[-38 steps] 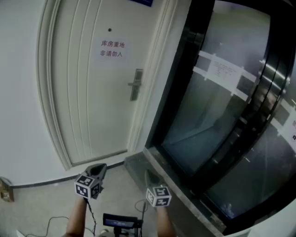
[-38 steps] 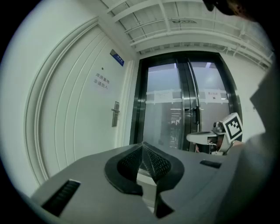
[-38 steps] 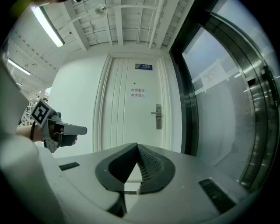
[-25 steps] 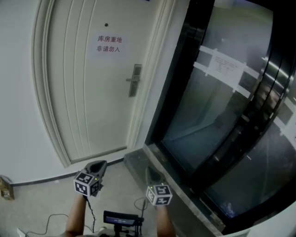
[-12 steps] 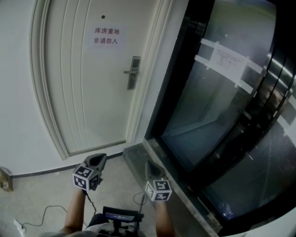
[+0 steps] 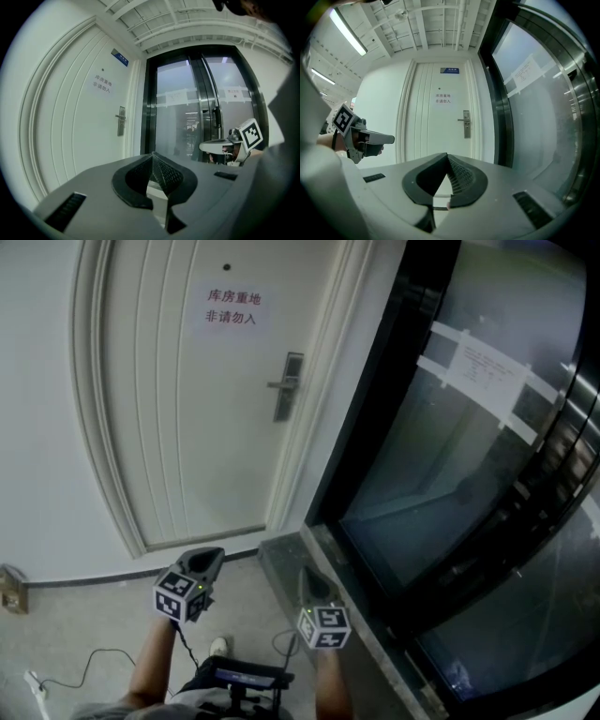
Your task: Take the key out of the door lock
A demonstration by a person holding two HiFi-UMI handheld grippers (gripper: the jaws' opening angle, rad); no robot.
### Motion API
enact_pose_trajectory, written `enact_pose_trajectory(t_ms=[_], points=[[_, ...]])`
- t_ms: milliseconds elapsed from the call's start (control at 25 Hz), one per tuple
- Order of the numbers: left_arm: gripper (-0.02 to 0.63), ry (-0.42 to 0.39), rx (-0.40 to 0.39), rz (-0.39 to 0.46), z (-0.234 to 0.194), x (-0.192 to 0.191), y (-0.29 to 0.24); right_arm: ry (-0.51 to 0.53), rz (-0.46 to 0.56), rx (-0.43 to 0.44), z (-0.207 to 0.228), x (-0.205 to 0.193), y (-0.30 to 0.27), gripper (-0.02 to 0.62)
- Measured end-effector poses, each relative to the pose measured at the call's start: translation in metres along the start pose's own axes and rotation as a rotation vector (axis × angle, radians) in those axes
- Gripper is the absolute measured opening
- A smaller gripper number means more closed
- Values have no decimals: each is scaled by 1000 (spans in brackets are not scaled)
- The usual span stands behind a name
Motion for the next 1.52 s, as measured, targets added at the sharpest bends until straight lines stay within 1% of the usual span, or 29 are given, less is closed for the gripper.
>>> enact_pose_trajectory(t_ms=[280,480,760,1080,1320,1520], points=[[8,1,-10,4,-40,6,-47,1,-4,1,12,3,-58,12],[8,-11,-17,-3,-78,17,-84,9,-7,-8,19,15,-107,12],[7,-11,-25,-9,-125,33,-139,-8,-17,-6,38,26,-176,12],[8,-9,-43,-16,-188,51,-193,-13,-11,-35,49,47,-253,12],[8,-25,-64,-7,-220,61,-228,-17,-4,-63,61,54,-294,12],[8,-23,-76,-1,-236,61,-250,-13,0,-78,66,62,-314,12]])
Point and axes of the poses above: the fingertips, and each gripper's own axes: y backward along the fingers, z to its right, x out of its top, the point moved 9 cm from there along y, backward along the fingers, and after that the axes turned 3 degrees about -z, right-handed, at the moved point
